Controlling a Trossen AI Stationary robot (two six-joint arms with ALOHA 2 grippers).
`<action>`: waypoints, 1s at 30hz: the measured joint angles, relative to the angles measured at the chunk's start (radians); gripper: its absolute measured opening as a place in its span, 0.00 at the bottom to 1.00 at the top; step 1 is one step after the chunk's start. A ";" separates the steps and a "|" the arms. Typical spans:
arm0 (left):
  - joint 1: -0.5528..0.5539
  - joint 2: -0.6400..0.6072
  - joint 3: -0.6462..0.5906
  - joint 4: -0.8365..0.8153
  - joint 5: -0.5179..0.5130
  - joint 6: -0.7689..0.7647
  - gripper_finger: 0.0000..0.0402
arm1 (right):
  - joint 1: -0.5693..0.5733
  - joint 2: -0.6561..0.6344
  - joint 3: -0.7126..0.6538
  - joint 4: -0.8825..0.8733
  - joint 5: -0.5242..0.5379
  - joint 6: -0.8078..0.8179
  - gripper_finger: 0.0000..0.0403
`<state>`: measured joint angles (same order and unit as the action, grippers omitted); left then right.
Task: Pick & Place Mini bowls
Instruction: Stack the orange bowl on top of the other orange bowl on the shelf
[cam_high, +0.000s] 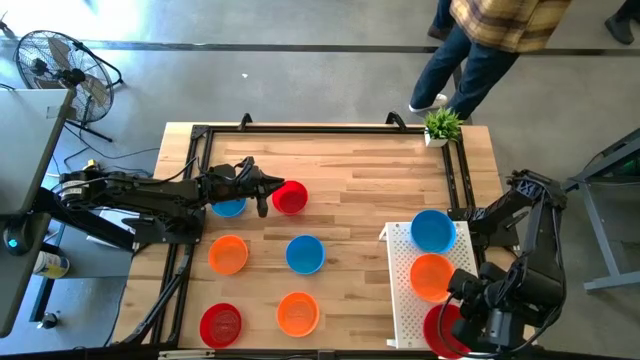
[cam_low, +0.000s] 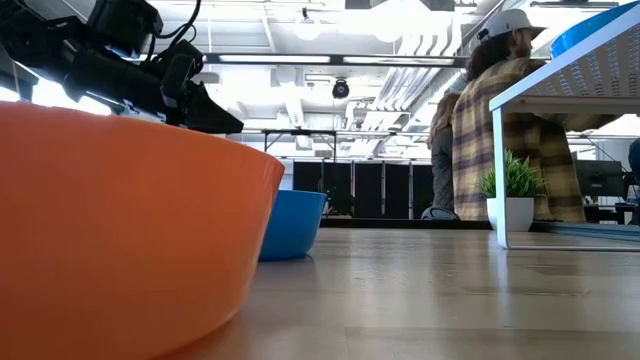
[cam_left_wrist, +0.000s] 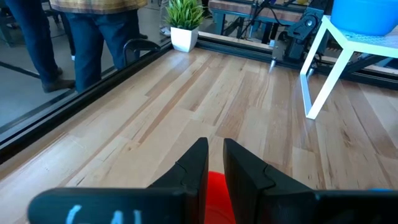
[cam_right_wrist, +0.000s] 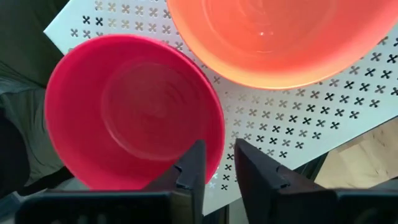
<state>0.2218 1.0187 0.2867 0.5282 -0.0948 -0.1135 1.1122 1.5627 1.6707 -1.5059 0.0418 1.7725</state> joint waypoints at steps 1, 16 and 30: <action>0.000 0.000 0.000 0.000 0.000 0.000 0.11 | 0.000 -0.001 0.000 0.004 -0.005 0.000 0.19; 0.000 0.000 0.000 0.000 0.001 -0.007 0.11 | -0.033 -0.084 0.000 0.058 0.397 -0.404 0.02; 0.000 0.000 0.000 -0.002 0.001 -0.001 0.11 | -0.517 -0.491 -0.554 0.812 0.160 -1.323 0.00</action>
<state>0.2222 1.0187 0.2867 0.5266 -0.0937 -0.1150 0.5947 1.0720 1.1166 -0.6939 0.2023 0.4496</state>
